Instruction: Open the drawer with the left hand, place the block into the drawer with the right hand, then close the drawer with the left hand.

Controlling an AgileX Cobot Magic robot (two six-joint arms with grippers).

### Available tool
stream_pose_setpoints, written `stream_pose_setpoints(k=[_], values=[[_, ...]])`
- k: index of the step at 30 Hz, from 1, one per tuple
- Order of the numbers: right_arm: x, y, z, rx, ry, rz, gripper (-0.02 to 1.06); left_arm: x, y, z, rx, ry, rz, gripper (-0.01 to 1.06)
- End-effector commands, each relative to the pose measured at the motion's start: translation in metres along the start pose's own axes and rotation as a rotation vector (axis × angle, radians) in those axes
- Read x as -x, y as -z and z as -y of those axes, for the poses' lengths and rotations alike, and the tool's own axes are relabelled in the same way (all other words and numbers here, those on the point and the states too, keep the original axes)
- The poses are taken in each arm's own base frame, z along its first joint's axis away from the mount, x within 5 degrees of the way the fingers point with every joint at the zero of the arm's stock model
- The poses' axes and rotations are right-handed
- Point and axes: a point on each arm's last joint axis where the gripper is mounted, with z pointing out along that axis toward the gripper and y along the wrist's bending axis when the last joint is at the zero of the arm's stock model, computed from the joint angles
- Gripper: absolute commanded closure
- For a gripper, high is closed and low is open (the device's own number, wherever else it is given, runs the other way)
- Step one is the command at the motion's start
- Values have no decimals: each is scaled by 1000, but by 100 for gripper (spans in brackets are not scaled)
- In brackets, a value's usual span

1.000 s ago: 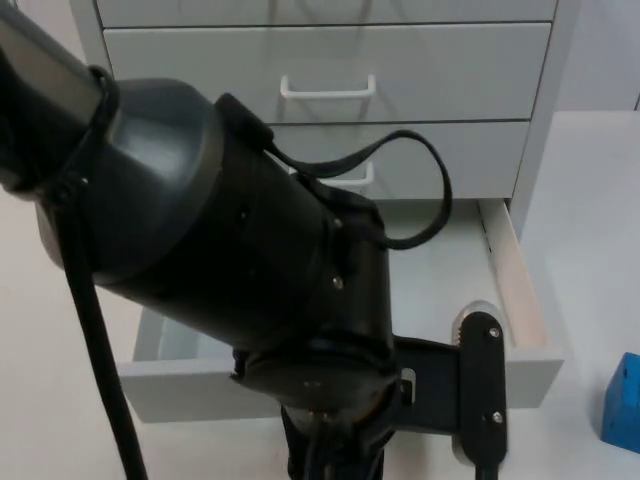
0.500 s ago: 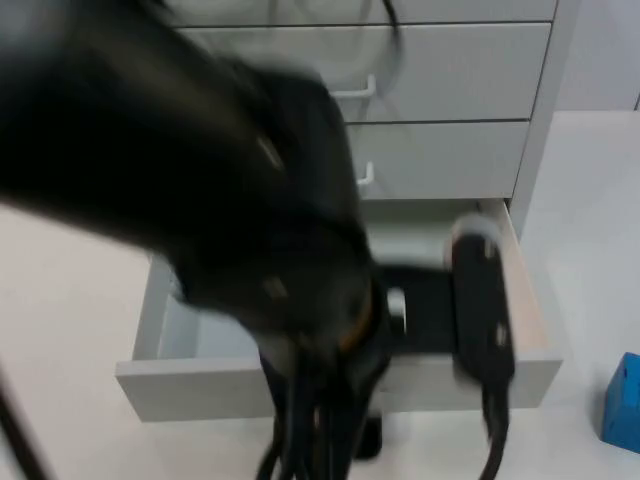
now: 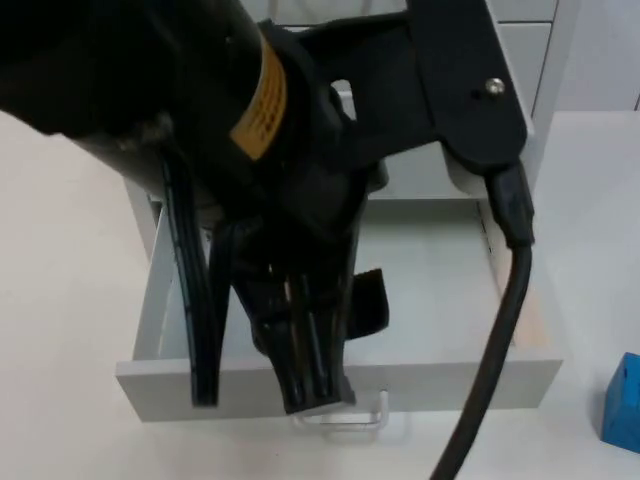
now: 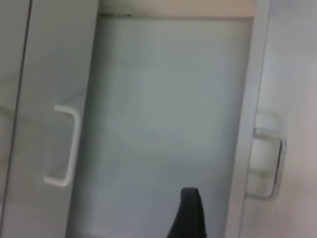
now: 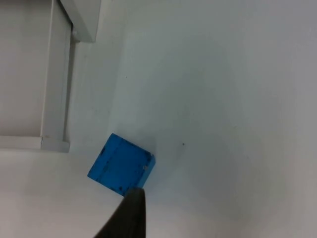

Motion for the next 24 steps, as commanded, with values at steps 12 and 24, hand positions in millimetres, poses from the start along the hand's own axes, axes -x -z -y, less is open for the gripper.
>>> stream_pose_setpoints(k=[12, 24], values=[[-1, 1, 0, 1, 6, -15, -1, -55, 3, -62, 21, 525, -96, 38], [-1, 1, 0, 2, 4, -15, -1, -147, 25, -118, 63, 1185, -138, 38]])
